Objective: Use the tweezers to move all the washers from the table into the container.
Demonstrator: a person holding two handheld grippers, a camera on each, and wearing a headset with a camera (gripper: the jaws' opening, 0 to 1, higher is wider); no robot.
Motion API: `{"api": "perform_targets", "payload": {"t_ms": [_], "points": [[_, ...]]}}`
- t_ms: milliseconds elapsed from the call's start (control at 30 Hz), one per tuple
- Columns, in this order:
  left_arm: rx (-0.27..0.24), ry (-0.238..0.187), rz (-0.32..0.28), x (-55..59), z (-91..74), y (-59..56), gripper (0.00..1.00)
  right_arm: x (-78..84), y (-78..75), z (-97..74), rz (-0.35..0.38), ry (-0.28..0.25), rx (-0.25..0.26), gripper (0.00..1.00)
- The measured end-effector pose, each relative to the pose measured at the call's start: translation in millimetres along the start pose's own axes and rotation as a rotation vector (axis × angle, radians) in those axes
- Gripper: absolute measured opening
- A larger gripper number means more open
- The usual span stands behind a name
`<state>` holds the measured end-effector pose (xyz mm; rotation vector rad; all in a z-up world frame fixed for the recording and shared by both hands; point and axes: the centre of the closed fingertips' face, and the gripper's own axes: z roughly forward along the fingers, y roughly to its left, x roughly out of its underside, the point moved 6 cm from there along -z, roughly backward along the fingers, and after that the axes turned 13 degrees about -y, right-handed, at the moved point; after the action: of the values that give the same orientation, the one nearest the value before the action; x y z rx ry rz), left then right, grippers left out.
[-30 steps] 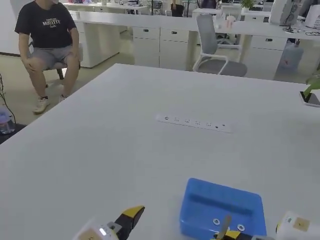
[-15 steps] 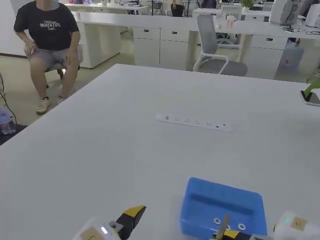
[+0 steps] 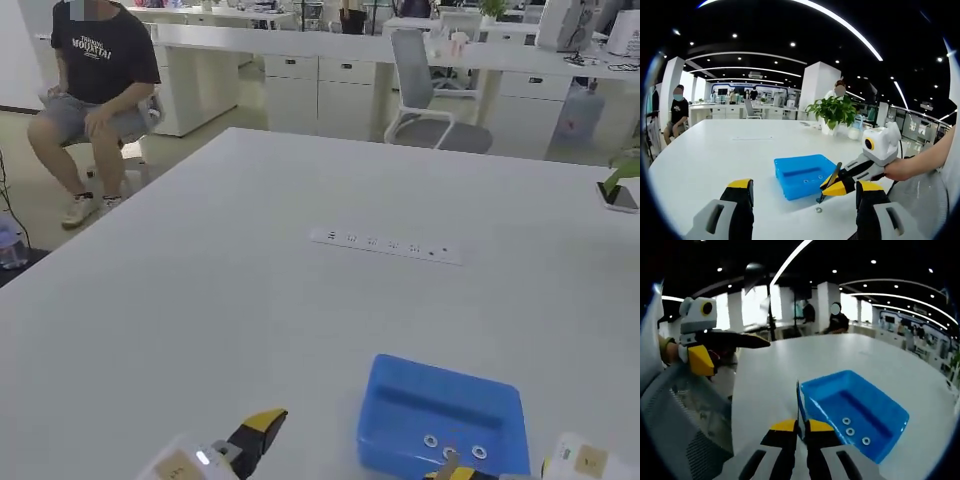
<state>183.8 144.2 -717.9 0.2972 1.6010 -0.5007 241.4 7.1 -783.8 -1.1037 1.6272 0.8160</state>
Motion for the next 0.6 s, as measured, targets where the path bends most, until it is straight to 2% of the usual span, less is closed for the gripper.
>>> {"api": "perform_targets", "payload": {"t_ms": [100, 133, 267, 333, 467, 500, 600], "points": [[-0.001, -0.001, -0.001, 0.4, -0.2, 0.8, 0.86, -1.9, 0.6, 1.9, -0.009, 0.017, -0.004, 0.03], [0.0, -0.003, -0.002, 0.2, -0.3, 0.9, 0.86, -2.0, -1.0, 1.9, -0.042, 0.036, -0.007, 0.03], [0.003, -0.004, -0.003, 0.5, -0.5, 1.4, 0.86, -4.2, 3.2, 5.1, -0.09, 0.066, -0.024, 0.02], [0.001, -0.006, 0.0, 0.5, -0.5, 2.0, 0.86, -5.2, 1.2, 5.8, -0.079, 0.072, -0.021, 0.02], [-0.002, -0.012, -0.005, -0.4, -0.7, 2.6, 0.86, -5.0, -5.7, 2.5, 0.064, 0.07, 0.007, 0.02], [-0.002, -0.013, -0.005, -0.6, -0.6, 2.5, 0.86, -6.3, -6.9, 1.4, 0.067, 0.057, 0.013, 0.02], [-0.004, -0.014, -0.005, -1.0, -0.5, 2.8, 0.86, -17.2, -6.0, -4.4, 0.158, -0.016, 0.018, 0.03]]}}
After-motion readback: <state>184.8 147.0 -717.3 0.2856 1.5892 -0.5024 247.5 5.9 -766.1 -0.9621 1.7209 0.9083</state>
